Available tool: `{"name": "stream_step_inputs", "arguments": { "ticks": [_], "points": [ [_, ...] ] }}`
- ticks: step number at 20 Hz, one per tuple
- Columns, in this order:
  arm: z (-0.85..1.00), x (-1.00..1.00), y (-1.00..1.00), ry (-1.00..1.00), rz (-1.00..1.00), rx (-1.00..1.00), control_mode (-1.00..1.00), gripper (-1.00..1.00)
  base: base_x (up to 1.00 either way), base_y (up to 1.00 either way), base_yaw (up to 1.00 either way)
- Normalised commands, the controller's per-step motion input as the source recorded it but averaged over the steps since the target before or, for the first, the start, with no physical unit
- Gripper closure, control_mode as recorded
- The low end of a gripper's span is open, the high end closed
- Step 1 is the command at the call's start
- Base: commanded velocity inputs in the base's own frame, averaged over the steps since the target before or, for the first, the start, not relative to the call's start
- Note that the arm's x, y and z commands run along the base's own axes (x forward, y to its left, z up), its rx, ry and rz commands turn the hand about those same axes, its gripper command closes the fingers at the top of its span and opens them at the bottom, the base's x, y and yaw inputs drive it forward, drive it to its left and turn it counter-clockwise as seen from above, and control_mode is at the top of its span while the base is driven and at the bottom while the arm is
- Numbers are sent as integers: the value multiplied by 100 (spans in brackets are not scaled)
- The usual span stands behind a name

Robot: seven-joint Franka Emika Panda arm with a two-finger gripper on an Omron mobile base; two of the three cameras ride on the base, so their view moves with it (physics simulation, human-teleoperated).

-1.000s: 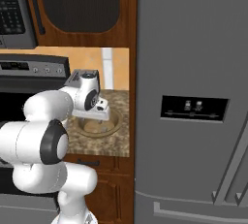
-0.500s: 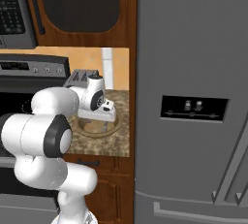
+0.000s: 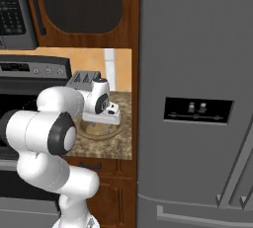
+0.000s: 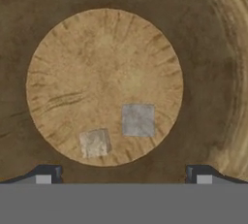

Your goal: Grab a lemon wedge from the fridge and one ice cube from the ice bowl, and put them in the glass of lemonade.

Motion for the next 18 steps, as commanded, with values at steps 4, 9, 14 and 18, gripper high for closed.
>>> {"name": "stream_step_inputs", "arguments": {
  "ticks": [4, 9, 14, 18],
  "points": [
    [-19, 9, 13, 0, 0, -3, -100, -100, 0, 0, 0],
    [-14, 12, 6, 0, 0, -2, -100, -100, 0, 0, 0],
    [-1, 12, 0, 0, 0, 0, -100, -100, 0, 0, 0],
    [-12, 14, 0, 0, 0, 0, -100, -100, 0, 0, 0]
  ]
}}
